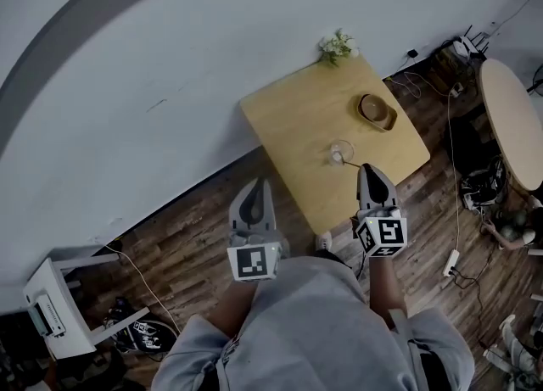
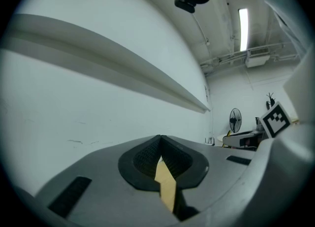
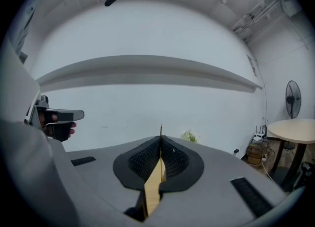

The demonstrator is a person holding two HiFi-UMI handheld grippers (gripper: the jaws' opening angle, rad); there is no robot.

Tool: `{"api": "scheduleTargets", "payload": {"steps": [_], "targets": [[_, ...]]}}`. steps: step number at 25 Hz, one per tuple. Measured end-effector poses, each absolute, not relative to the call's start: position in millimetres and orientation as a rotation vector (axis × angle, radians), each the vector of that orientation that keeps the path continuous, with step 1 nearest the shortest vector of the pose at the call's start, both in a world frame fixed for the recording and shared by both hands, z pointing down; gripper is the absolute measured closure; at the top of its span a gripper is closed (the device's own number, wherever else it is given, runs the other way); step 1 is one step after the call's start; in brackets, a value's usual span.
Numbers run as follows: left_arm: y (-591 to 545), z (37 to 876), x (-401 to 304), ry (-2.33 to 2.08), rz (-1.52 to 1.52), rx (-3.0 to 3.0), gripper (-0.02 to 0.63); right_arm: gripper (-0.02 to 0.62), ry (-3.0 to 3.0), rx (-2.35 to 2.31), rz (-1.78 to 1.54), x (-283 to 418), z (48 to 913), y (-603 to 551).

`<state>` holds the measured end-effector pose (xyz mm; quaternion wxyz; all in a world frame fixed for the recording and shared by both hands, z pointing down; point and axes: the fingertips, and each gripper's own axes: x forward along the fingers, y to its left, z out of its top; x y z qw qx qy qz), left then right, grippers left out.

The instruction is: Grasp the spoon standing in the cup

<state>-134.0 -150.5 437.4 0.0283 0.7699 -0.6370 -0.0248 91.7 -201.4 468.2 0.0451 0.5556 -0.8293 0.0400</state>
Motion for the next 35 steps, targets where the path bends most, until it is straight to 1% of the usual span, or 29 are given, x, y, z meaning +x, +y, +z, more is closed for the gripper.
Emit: {"api": "scheduleTargets", "payload": {"steps": [12, 16, 19, 27, 35], "targets": [[-148.1, 448.4, -142.3, -1.873, -0.094, 2.436, 0.604, 0.592, -2.536, 1.768, 0.156, 72.2, 448.4, -165.4], [-145.3, 449.0, -135.6, -1.852, -0.143, 2.433, 0.604, 0.592, -2.541, 1.768, 0.129, 72.3, 438.8, -156.0], [-145.4, 445.5, -131.0, -1.861, -0.111, 2.459, 0.604, 0.592, -2.536, 1.758, 0.116, 74.5, 439.5, -150.9], [-143.2, 441.0, -115.5, -1.913, -0.042, 2.461, 0.604, 0.592, -2.541, 1.752, 0.083, 97.3, 437.7, -137.6], [-129.1, 444.8, -78.7, -1.916, -0.023, 2.448, 0.604, 0.592, -2.569, 1.77, 0.118, 134.4, 433.7, -129.9]]}}
